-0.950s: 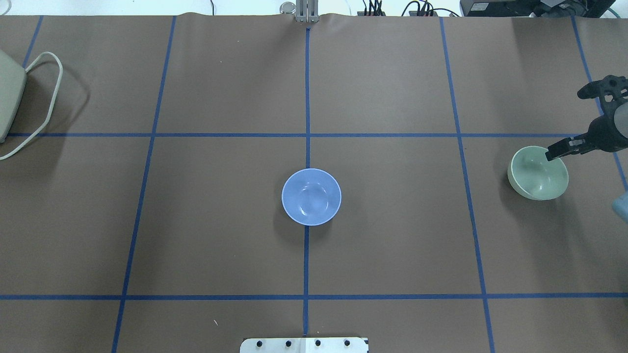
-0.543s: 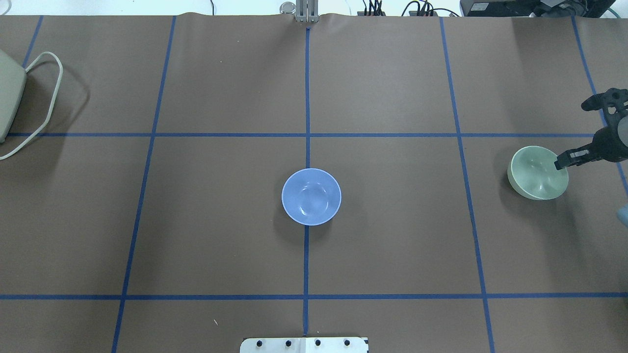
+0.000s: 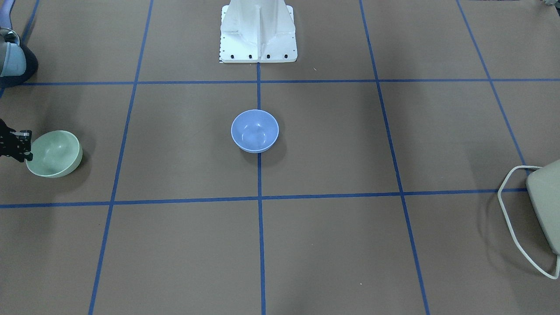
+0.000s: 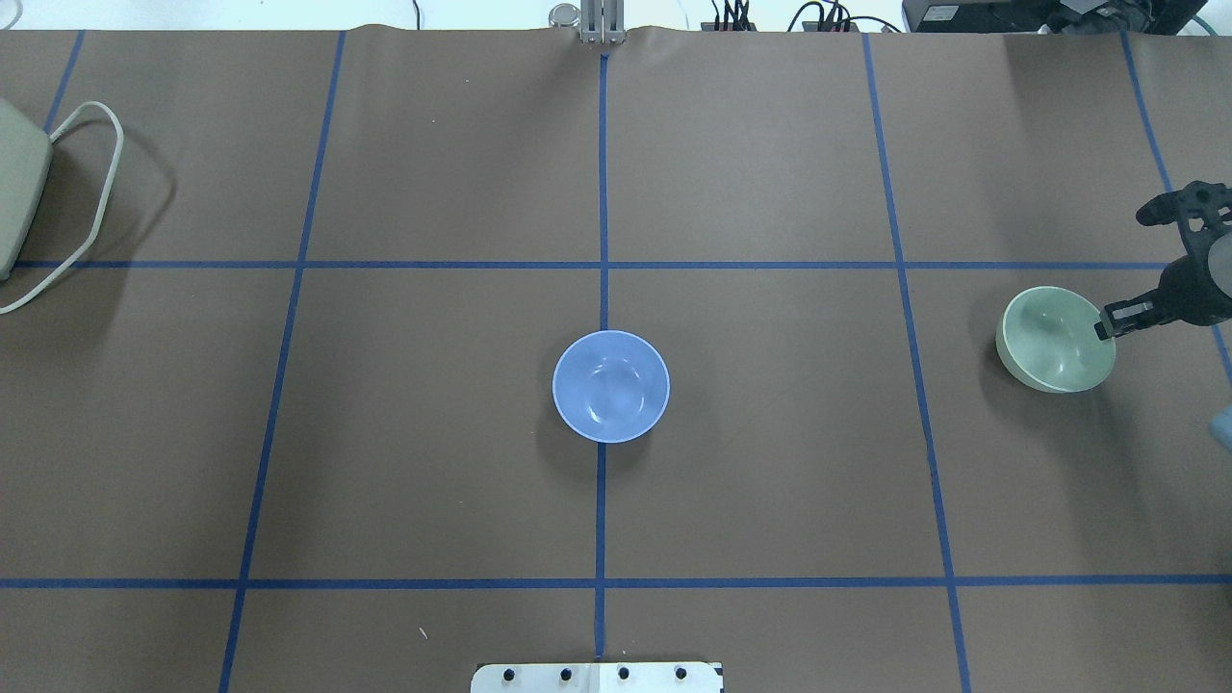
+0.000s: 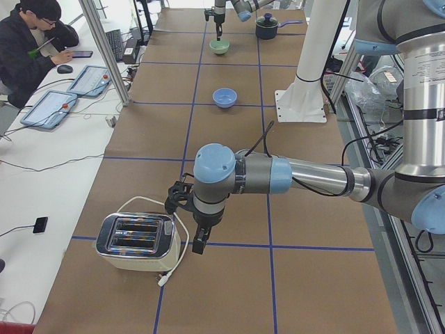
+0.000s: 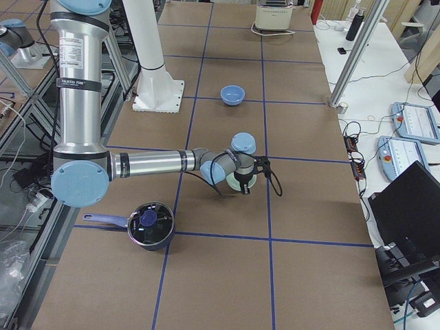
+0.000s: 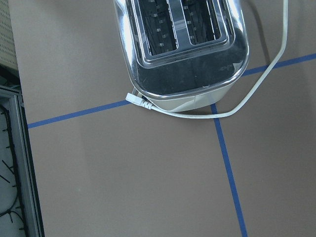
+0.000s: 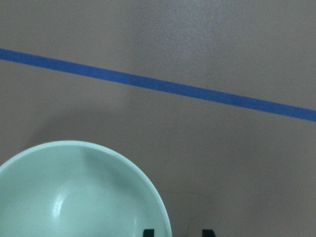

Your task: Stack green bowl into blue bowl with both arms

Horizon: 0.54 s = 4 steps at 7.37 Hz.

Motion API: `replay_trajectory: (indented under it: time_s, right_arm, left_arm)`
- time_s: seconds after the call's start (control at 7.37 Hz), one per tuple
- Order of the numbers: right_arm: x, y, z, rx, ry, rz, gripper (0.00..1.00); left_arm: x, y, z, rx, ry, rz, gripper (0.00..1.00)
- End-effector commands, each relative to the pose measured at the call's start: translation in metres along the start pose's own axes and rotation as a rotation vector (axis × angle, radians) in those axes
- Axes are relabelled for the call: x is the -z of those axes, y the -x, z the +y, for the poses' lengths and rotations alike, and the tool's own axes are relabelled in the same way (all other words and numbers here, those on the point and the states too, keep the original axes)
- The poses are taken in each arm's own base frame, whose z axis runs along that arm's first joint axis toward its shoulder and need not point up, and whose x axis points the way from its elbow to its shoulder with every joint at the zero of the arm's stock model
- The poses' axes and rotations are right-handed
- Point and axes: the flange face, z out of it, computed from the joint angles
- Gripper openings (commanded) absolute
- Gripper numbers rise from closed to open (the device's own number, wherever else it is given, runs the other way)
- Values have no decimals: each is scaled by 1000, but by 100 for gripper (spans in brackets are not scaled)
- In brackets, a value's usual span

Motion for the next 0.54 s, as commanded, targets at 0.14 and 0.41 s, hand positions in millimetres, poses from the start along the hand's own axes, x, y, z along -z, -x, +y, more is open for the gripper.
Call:
replay_trajectory:
  time_s: [0.14, 0.41]
  right_arm:
    - [-2, 9, 1, 11, 4, -7, 0]
    - [18, 25, -2, 30, -12, -55, 0]
  left_arm:
    - [0, 1, 1, 1, 1, 0, 98]
    - [0, 1, 1, 3, 1, 0, 98]
